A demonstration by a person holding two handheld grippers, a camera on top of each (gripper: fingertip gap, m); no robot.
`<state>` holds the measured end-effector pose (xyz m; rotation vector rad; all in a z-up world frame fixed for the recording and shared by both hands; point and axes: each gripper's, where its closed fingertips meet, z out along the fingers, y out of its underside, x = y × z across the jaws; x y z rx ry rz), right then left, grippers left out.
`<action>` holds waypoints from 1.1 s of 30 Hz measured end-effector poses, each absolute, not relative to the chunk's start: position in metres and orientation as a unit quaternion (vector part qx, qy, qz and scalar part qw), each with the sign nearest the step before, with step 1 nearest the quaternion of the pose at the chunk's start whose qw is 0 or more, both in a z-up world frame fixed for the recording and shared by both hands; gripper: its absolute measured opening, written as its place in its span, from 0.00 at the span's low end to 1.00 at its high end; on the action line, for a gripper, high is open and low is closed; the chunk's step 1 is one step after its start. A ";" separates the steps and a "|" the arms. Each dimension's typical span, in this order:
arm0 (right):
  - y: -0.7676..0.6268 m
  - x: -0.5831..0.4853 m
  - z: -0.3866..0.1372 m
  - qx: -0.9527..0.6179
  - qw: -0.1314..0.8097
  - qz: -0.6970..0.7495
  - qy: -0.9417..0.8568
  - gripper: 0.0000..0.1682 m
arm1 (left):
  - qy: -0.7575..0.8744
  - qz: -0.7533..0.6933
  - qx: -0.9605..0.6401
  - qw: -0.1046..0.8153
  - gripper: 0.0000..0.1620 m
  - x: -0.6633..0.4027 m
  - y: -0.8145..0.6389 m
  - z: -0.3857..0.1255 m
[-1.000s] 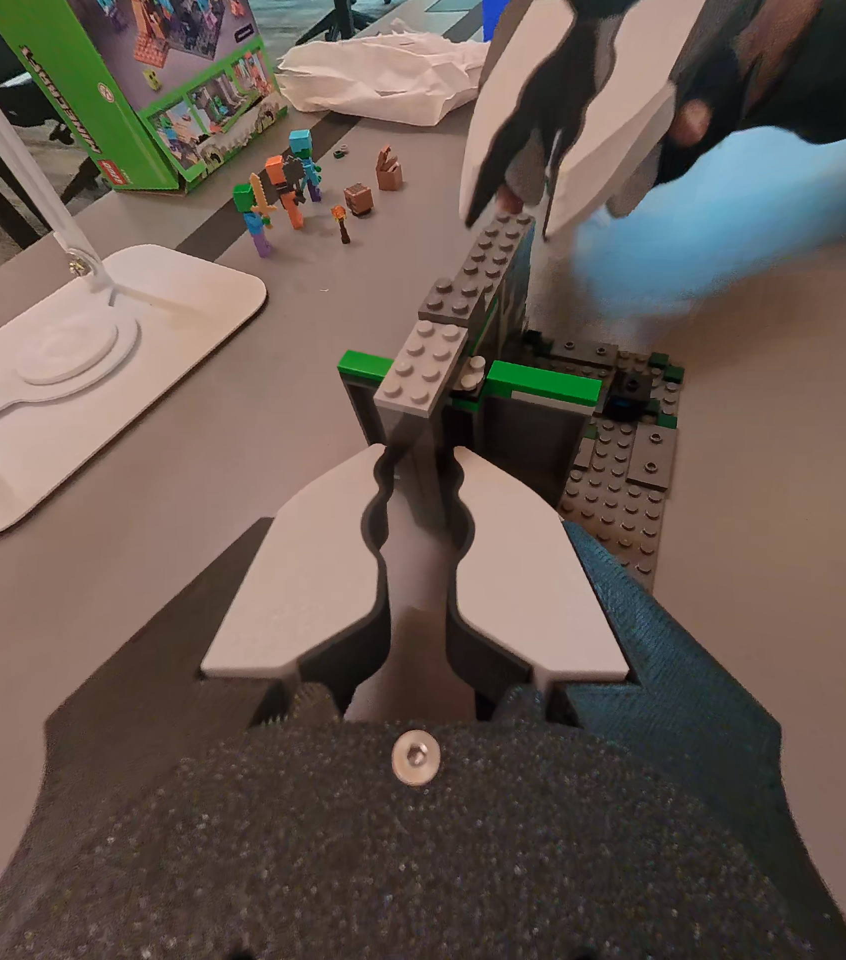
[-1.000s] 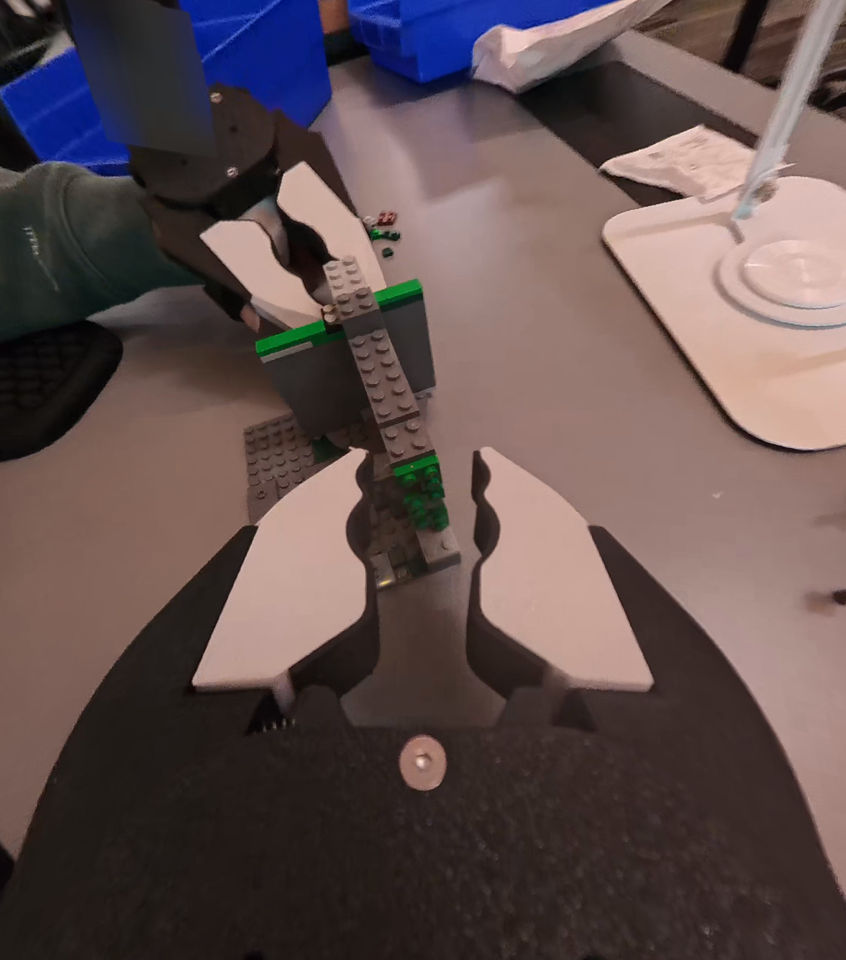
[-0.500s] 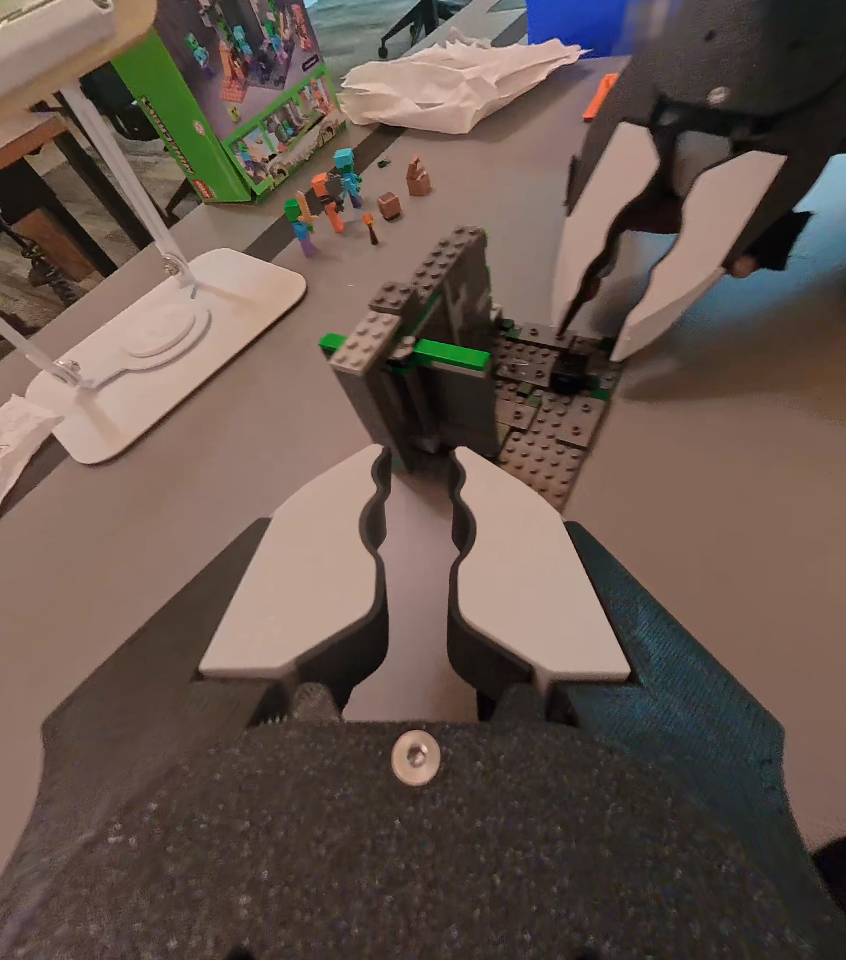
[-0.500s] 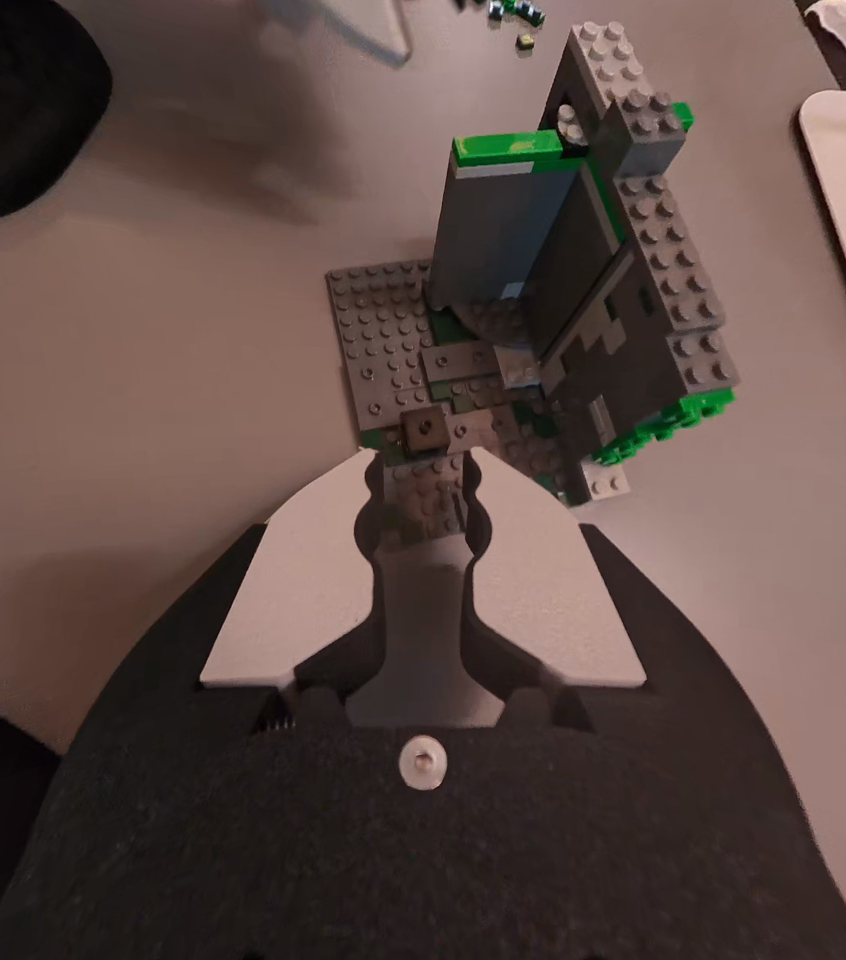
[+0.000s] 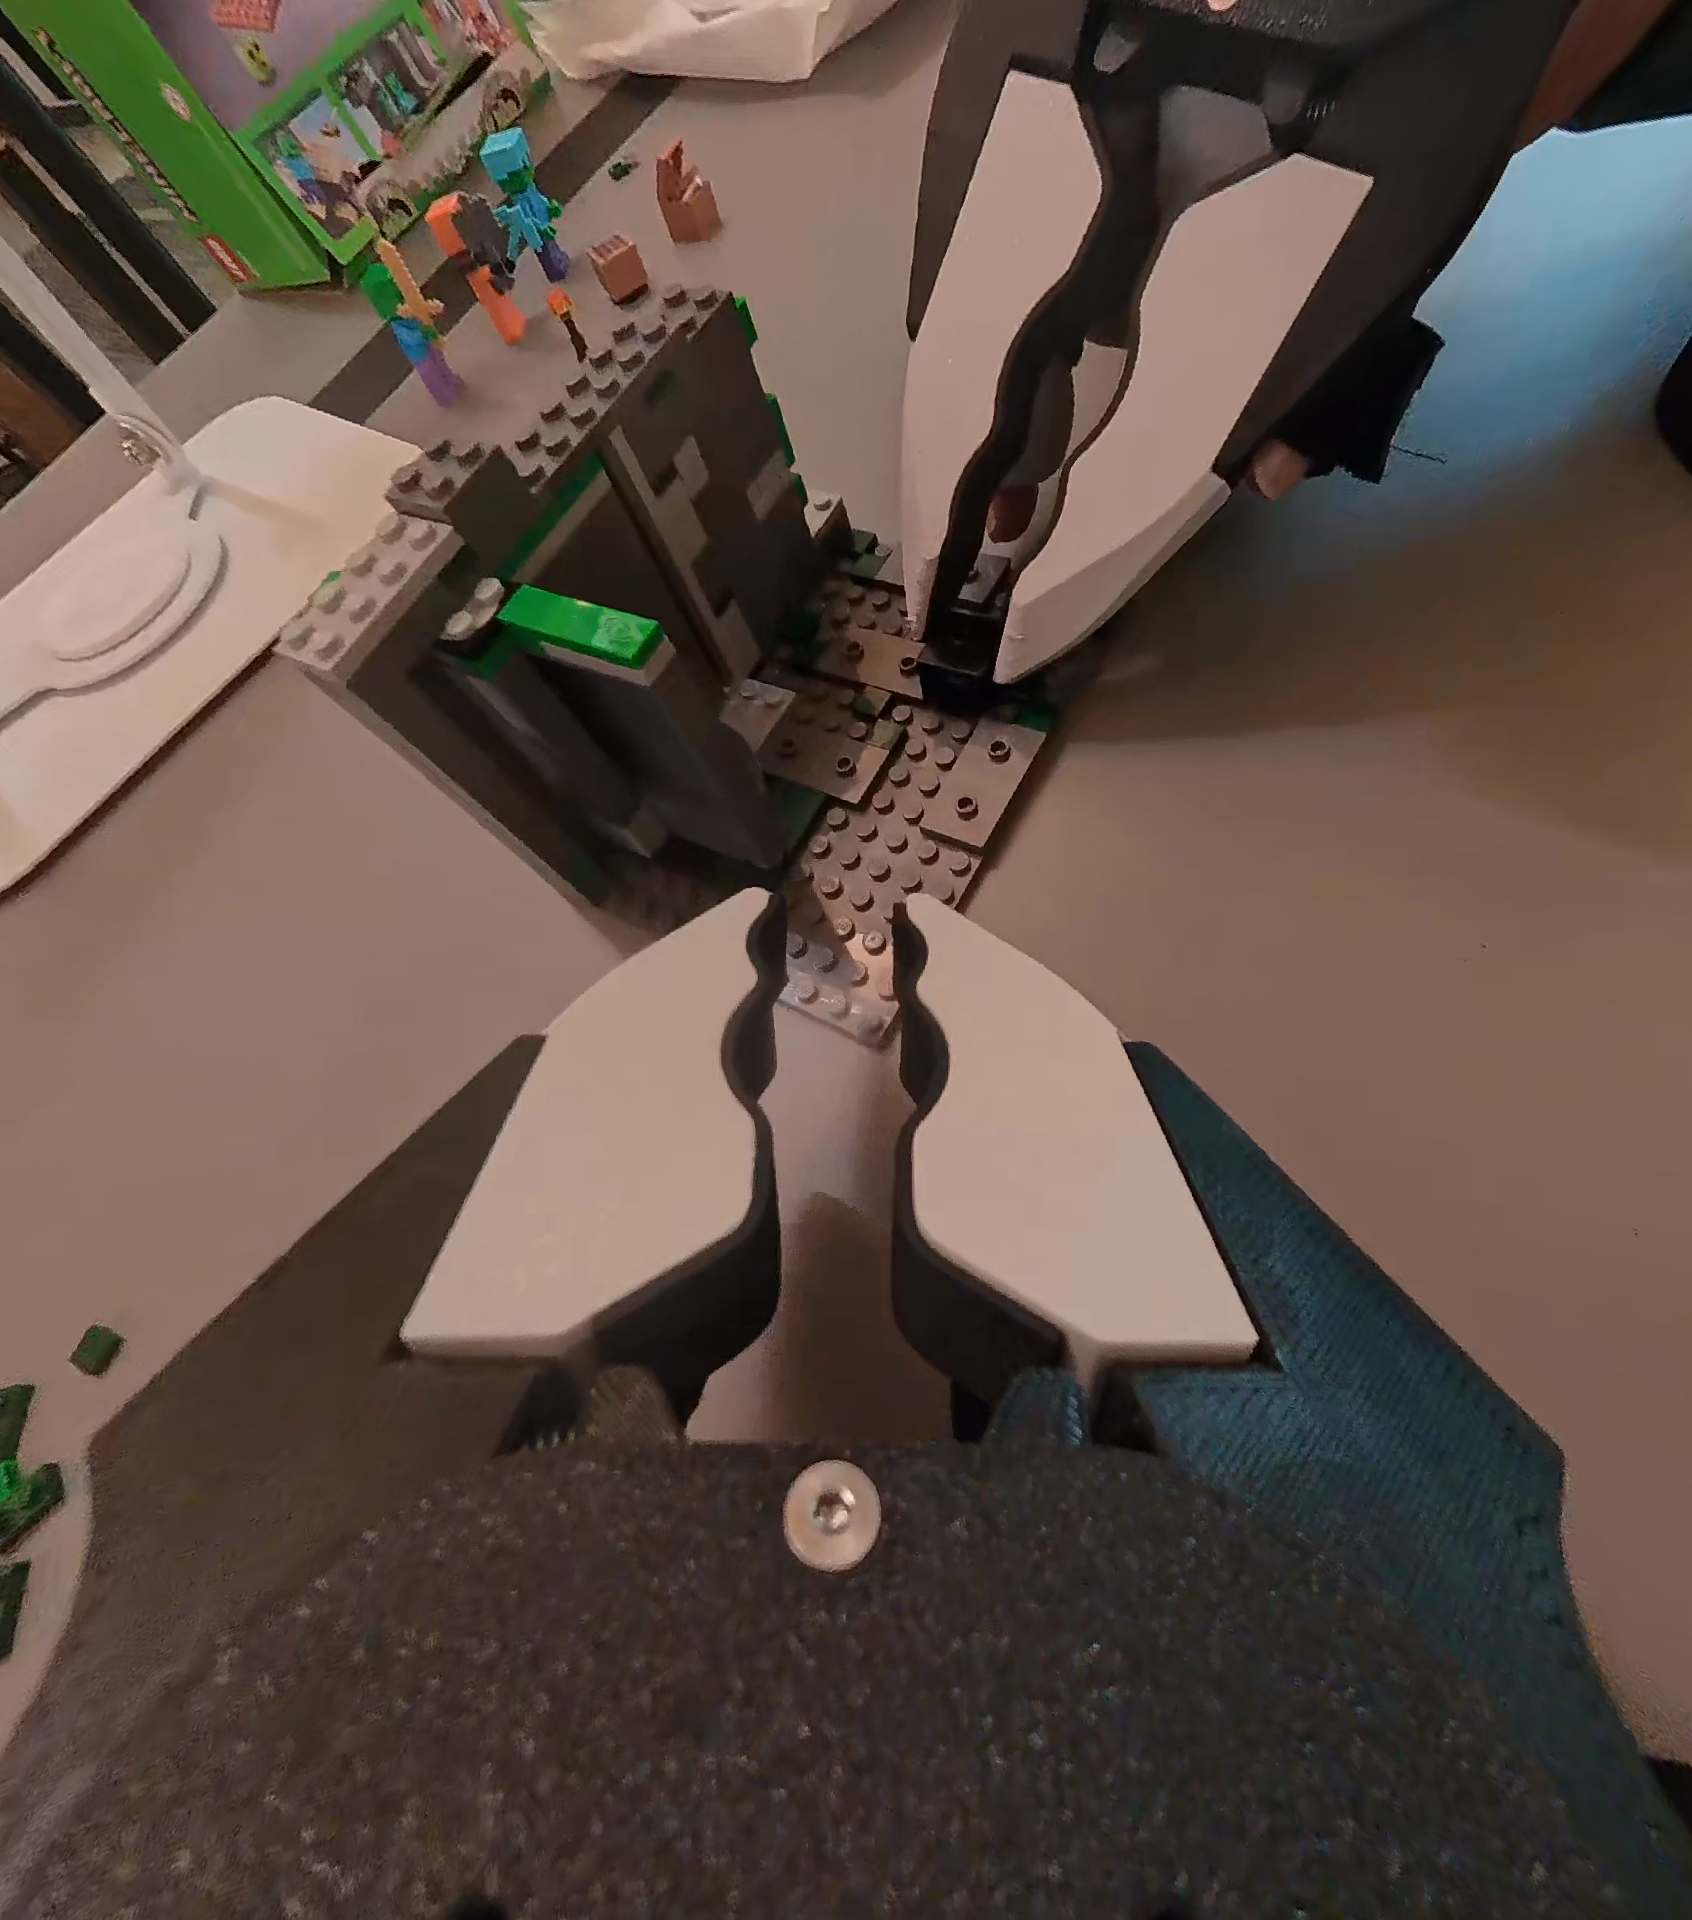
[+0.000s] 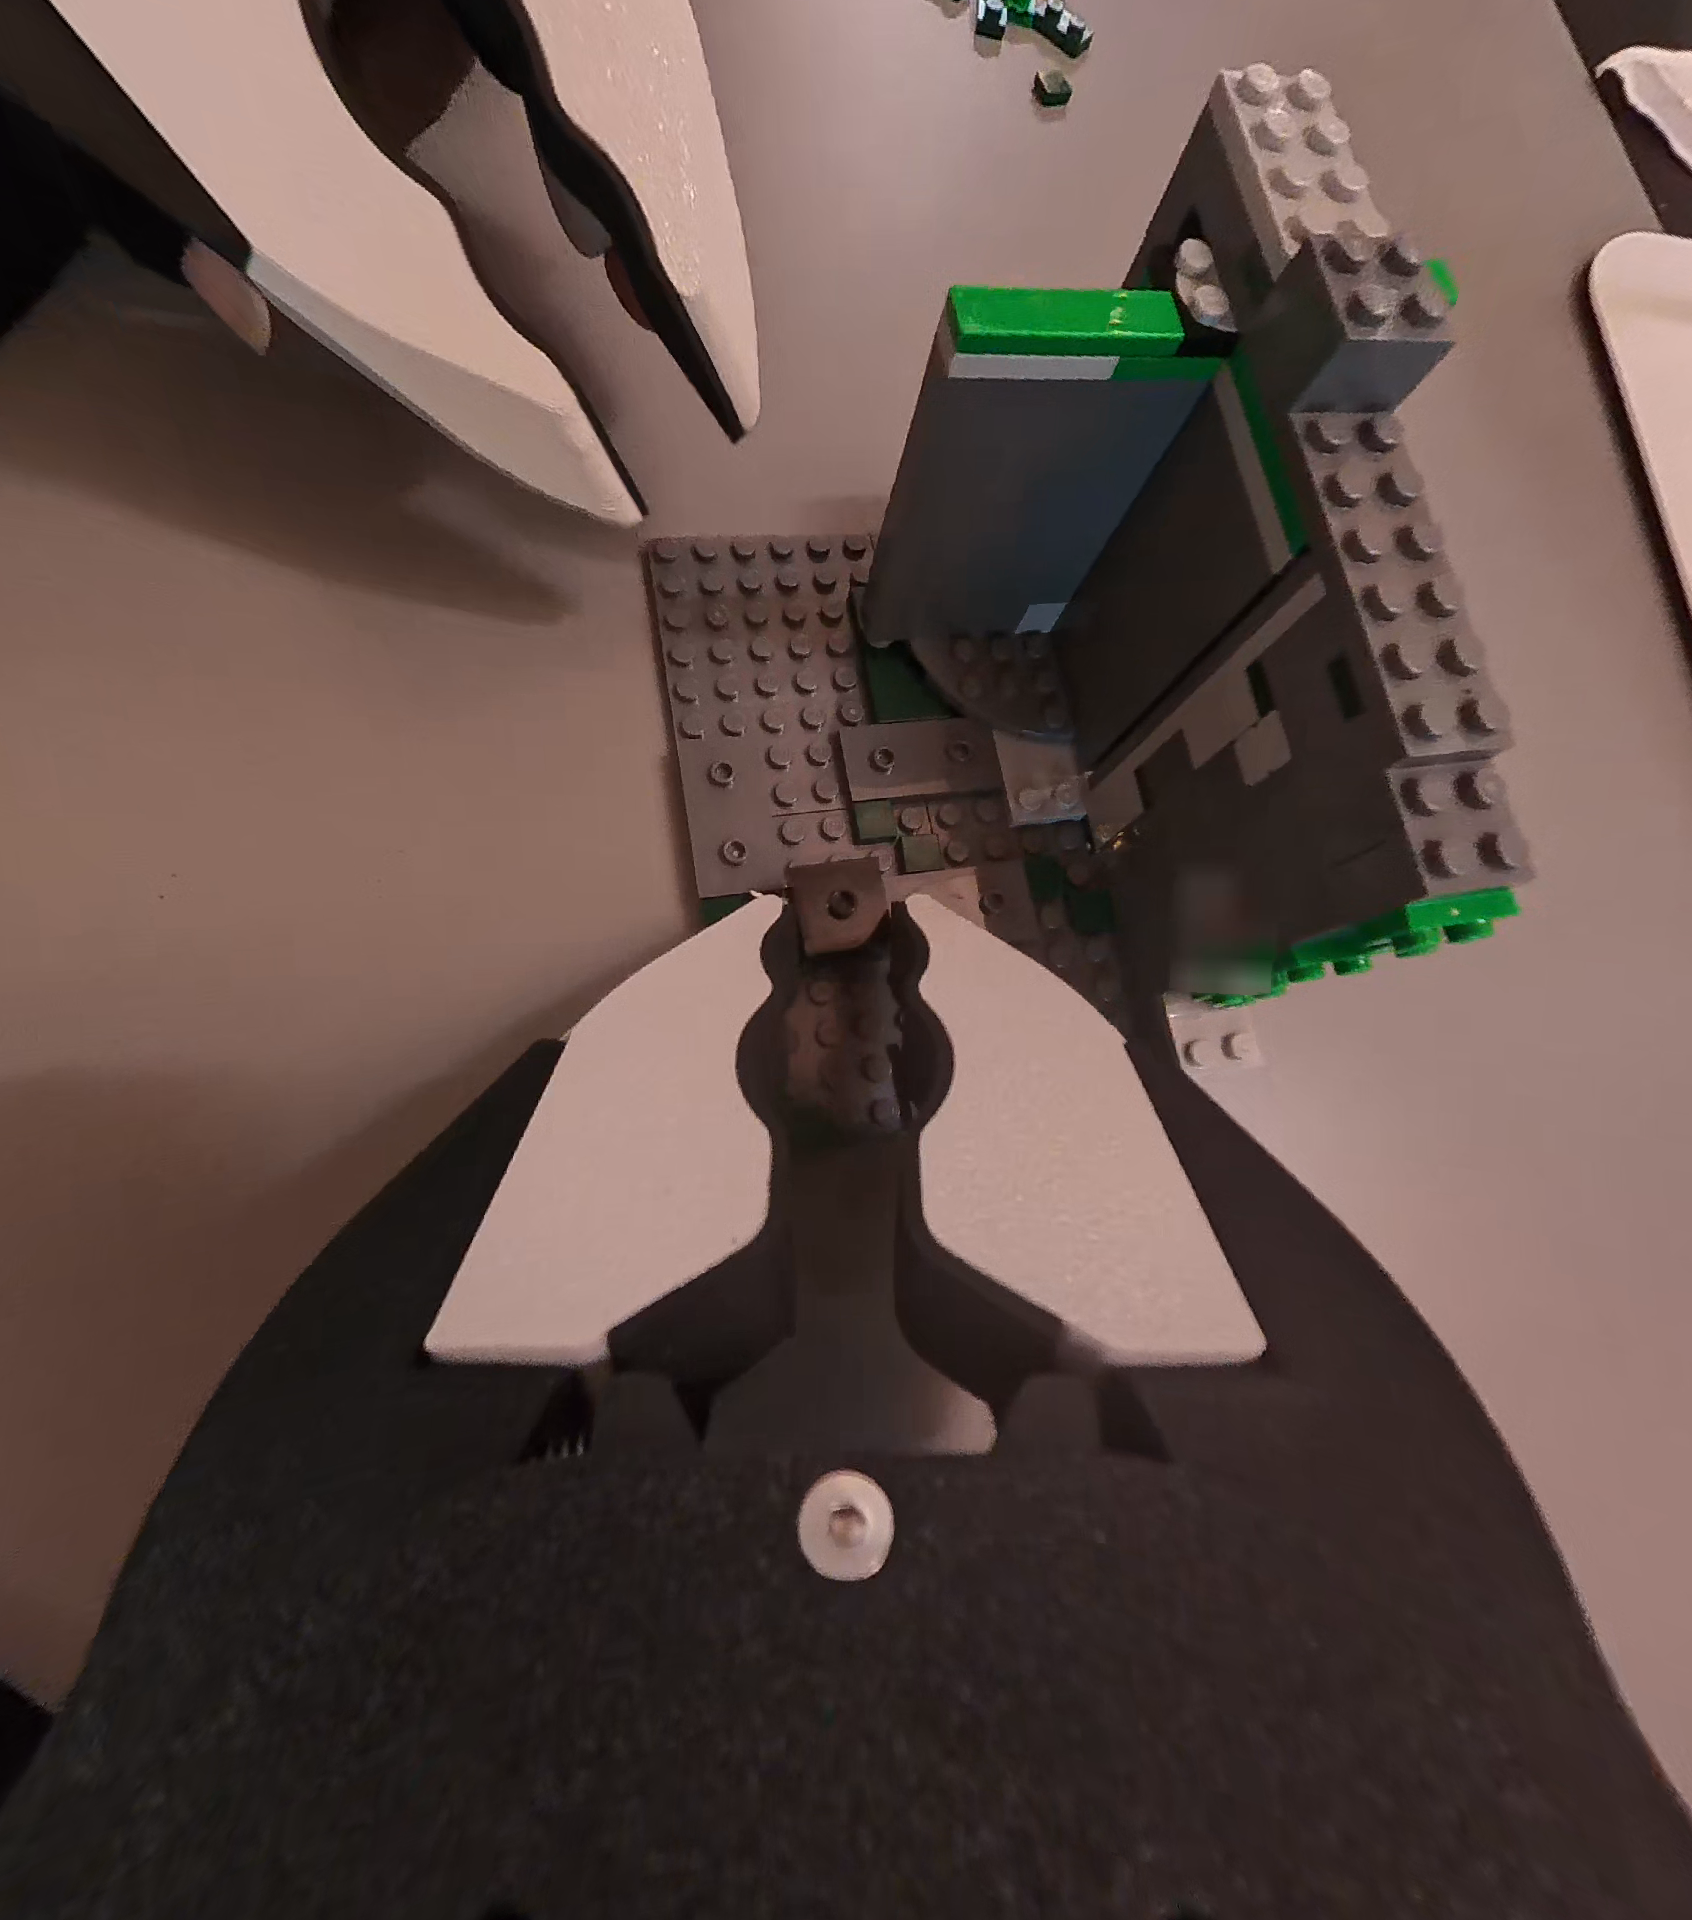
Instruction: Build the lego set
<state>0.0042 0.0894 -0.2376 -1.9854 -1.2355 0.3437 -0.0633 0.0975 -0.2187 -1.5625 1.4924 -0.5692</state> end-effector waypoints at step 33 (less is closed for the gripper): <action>0.103 0.034 -0.136 -0.706 0.683 0.115 -0.147 0.06 | 0.382 -0.227 -0.611 0.655 0.00 -0.107 0.145 -0.136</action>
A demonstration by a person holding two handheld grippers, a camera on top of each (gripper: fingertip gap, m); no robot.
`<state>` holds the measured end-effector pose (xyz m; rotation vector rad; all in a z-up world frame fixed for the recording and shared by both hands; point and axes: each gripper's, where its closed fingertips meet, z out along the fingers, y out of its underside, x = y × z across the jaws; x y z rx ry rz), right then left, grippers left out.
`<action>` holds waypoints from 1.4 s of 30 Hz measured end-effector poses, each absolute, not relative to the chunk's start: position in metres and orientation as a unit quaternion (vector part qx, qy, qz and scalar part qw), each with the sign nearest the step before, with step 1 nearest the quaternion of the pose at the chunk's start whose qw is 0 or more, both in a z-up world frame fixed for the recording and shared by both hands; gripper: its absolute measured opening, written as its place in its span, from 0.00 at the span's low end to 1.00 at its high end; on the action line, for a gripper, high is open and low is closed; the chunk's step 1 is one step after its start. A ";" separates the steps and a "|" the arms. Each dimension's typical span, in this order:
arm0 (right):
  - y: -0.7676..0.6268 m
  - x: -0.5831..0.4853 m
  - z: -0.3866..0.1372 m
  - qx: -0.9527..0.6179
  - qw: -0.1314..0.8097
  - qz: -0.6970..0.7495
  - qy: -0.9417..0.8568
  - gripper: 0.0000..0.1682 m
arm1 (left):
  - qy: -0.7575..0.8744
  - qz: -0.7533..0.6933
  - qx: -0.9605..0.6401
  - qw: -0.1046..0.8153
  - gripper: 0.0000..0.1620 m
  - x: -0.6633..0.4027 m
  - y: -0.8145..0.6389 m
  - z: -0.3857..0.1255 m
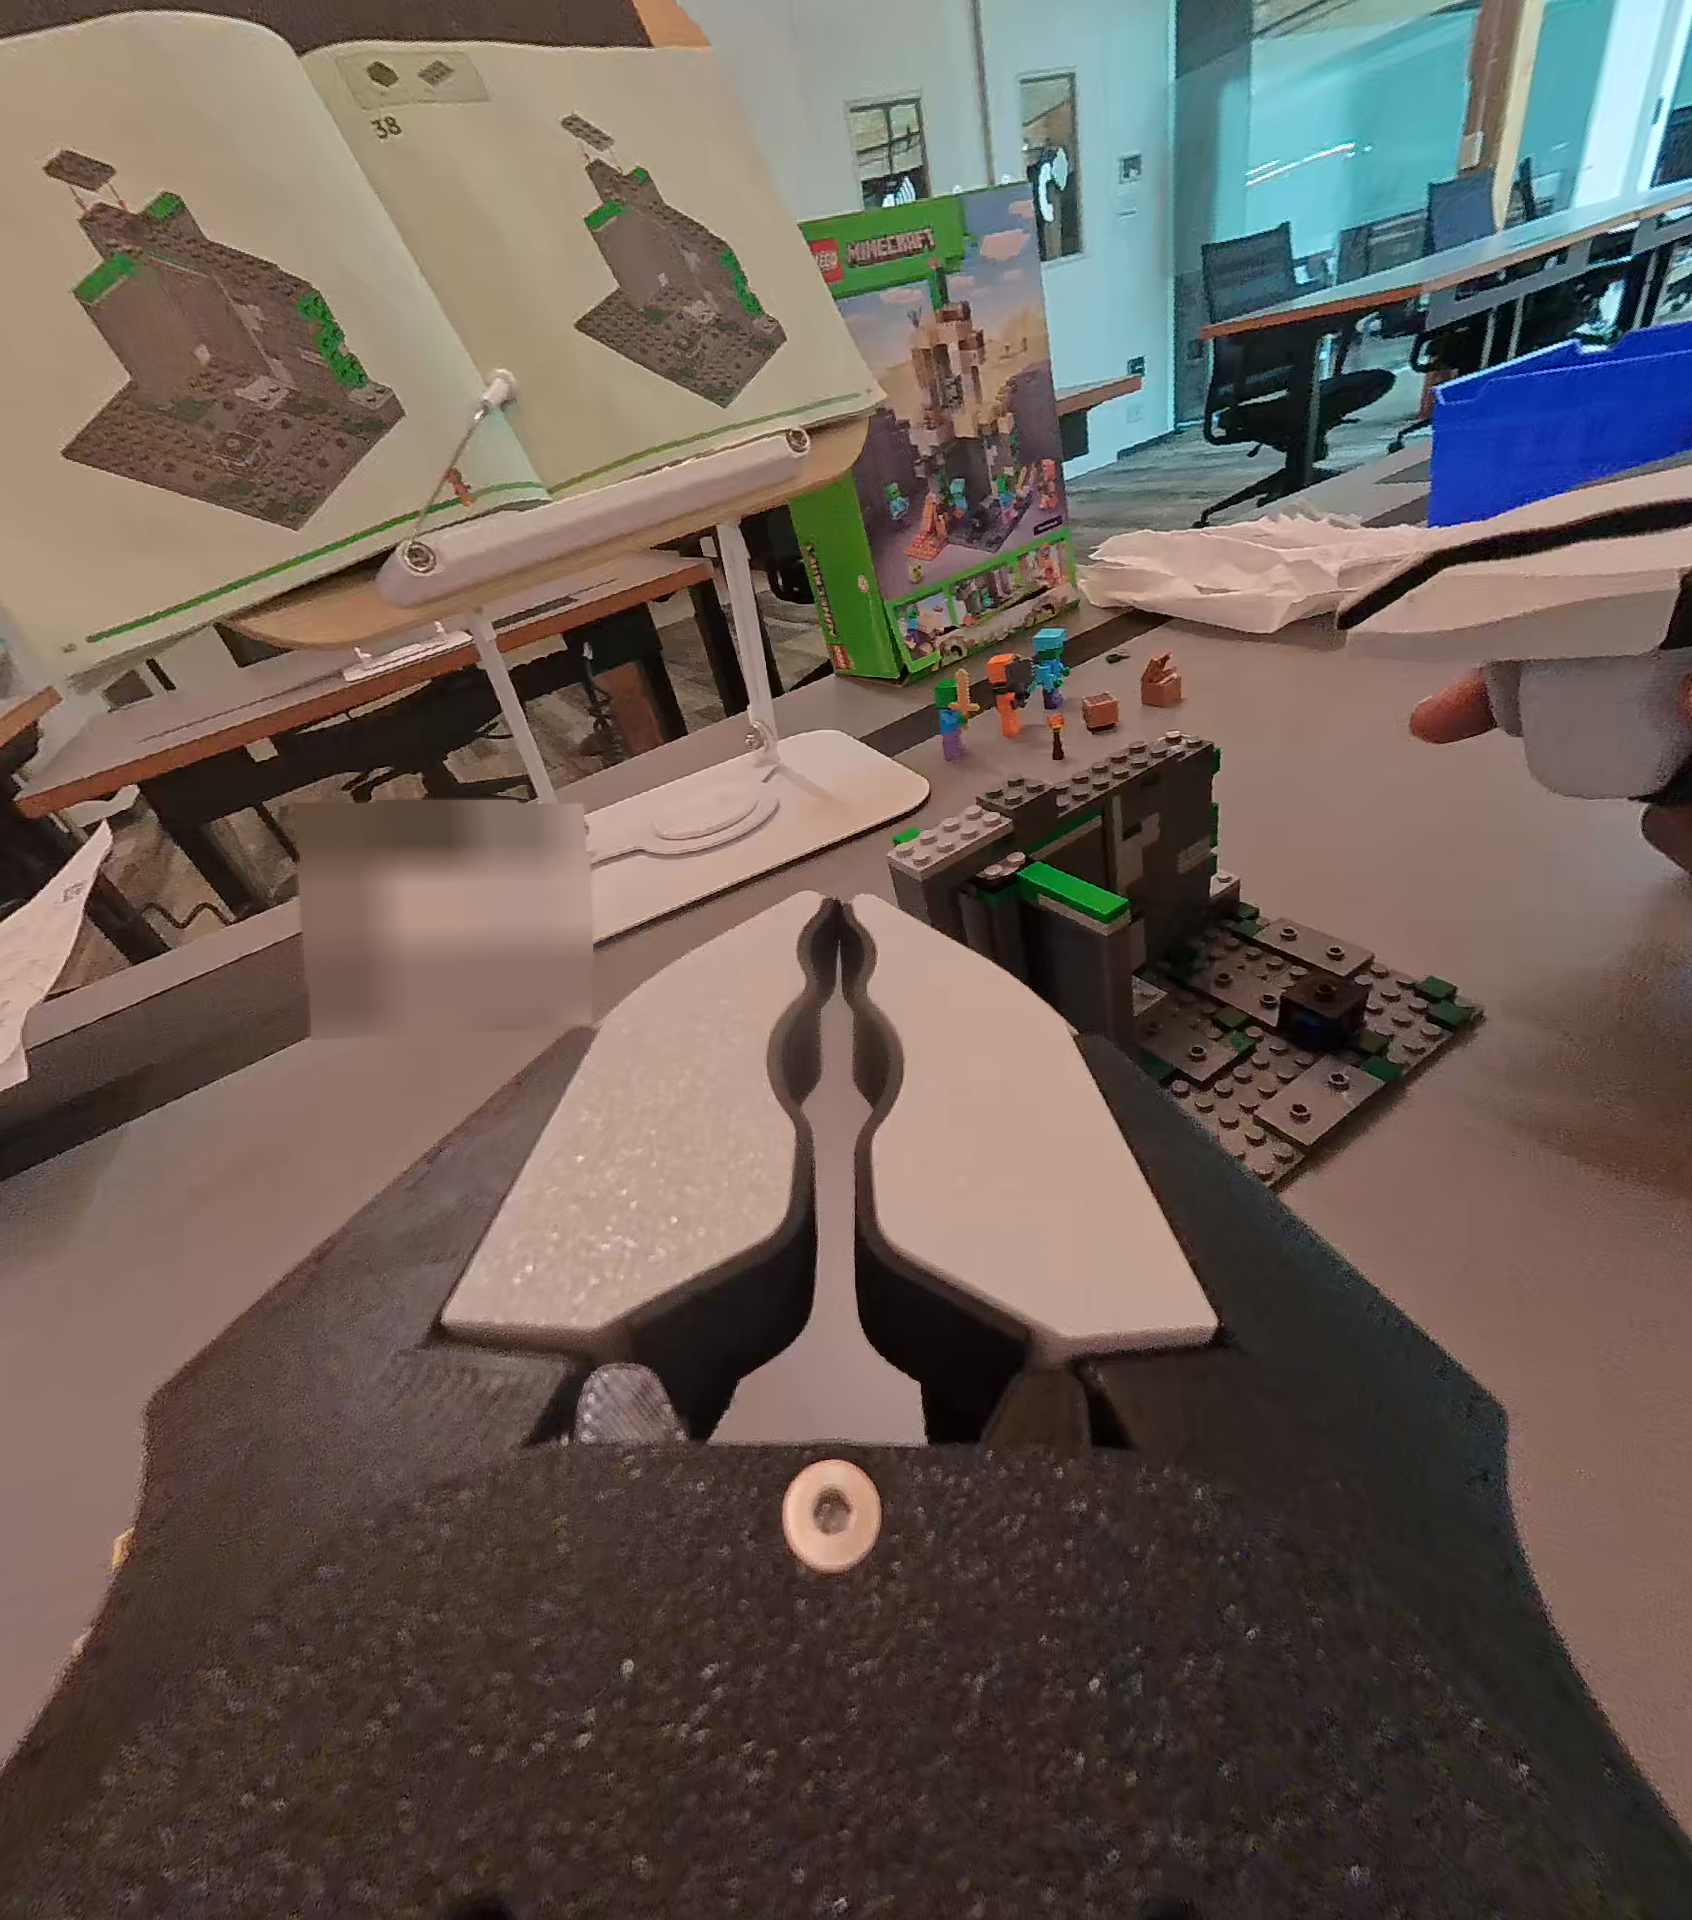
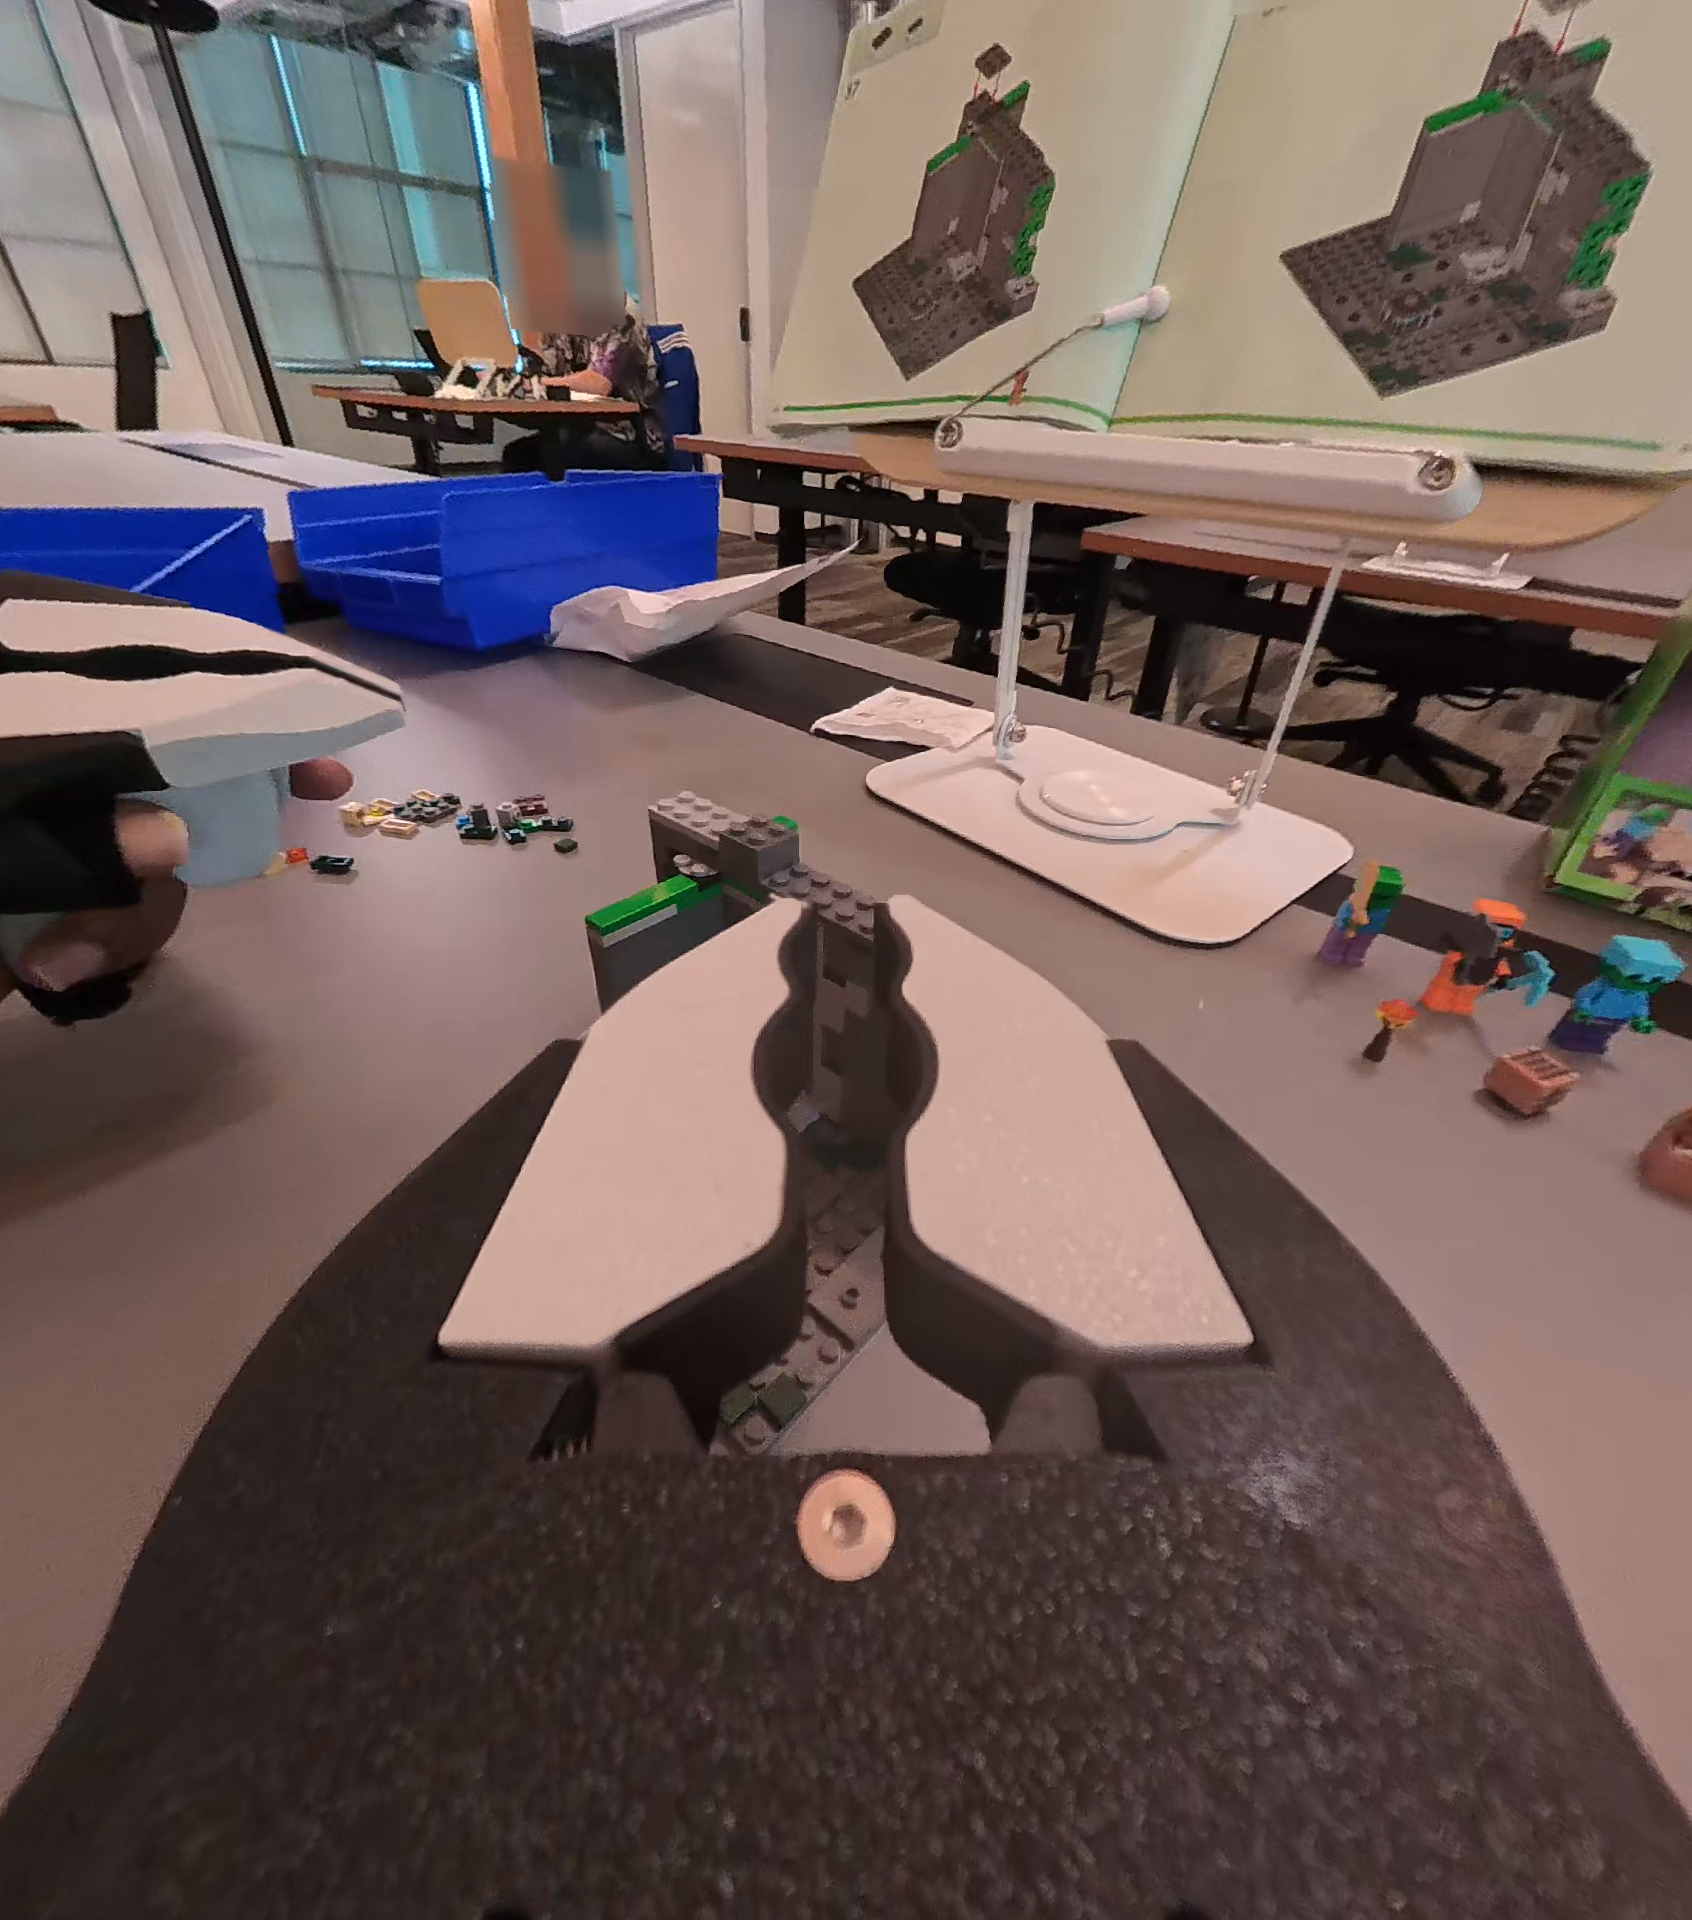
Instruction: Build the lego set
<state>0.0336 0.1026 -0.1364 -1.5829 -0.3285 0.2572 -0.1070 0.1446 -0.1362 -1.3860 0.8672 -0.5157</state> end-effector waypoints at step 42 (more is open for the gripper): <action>0.123 0.074 -0.122 -0.701 0.703 0.050 -0.110 0.01 | 0.362 -0.076 -0.647 0.667 0.09 -0.014 0.386 -0.042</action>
